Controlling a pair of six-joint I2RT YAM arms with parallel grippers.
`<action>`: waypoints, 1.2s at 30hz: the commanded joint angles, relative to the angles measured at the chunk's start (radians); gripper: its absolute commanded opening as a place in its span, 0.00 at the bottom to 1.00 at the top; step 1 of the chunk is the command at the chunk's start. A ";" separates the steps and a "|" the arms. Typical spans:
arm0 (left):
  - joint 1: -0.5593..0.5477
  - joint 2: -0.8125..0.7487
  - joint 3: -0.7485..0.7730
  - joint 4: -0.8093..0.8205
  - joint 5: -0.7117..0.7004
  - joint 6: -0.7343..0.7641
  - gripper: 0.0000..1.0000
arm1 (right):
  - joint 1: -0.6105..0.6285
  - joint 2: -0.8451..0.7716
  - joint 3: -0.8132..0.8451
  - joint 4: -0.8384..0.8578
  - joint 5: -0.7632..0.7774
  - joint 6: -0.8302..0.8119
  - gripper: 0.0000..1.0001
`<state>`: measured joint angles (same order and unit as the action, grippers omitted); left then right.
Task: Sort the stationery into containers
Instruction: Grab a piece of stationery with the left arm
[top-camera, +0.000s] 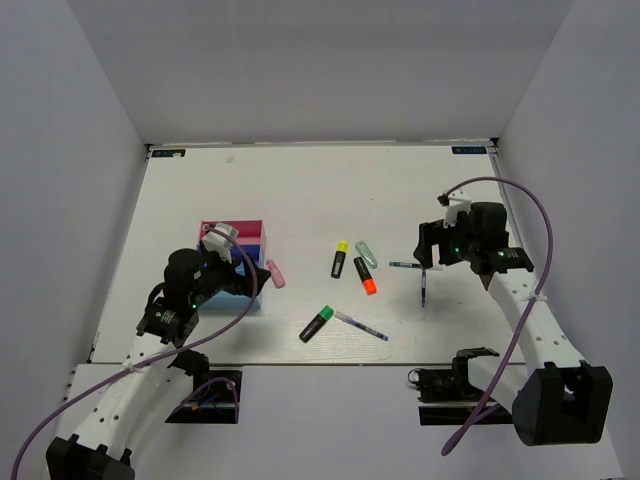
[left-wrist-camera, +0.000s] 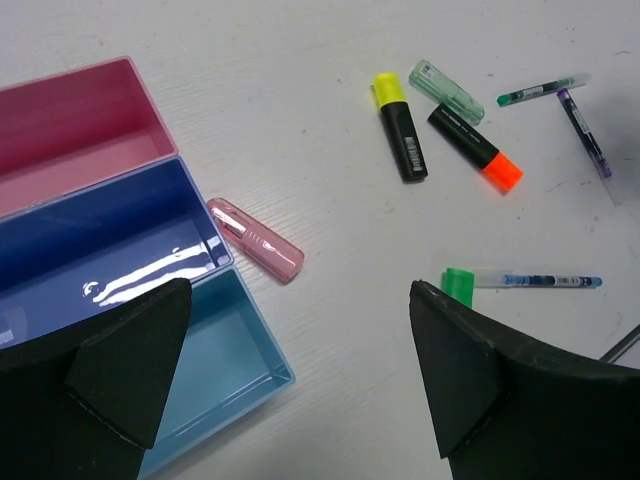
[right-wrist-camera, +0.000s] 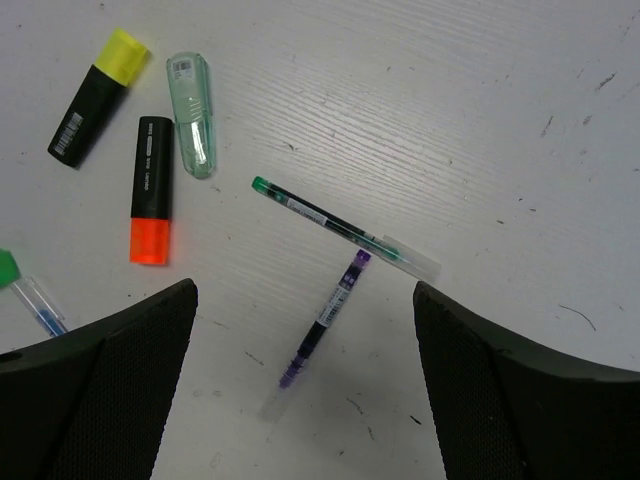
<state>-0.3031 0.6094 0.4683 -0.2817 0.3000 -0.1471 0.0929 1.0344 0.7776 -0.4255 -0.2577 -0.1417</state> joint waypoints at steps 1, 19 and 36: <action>0.004 0.000 0.006 0.016 0.030 0.007 1.00 | -0.001 -0.011 0.042 -0.018 -0.034 0.001 0.90; -0.164 0.311 0.303 -0.120 -0.023 -0.003 0.38 | 0.002 0.089 0.109 -0.151 -0.002 -0.181 0.03; -0.551 0.920 0.607 -0.423 -0.892 -0.638 0.68 | 0.007 0.099 0.118 -0.145 0.009 -0.088 0.79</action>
<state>-0.8738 1.5364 1.0611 -0.7147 -0.4614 -0.6899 0.0967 1.1408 0.8566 -0.5747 -0.2245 -0.2428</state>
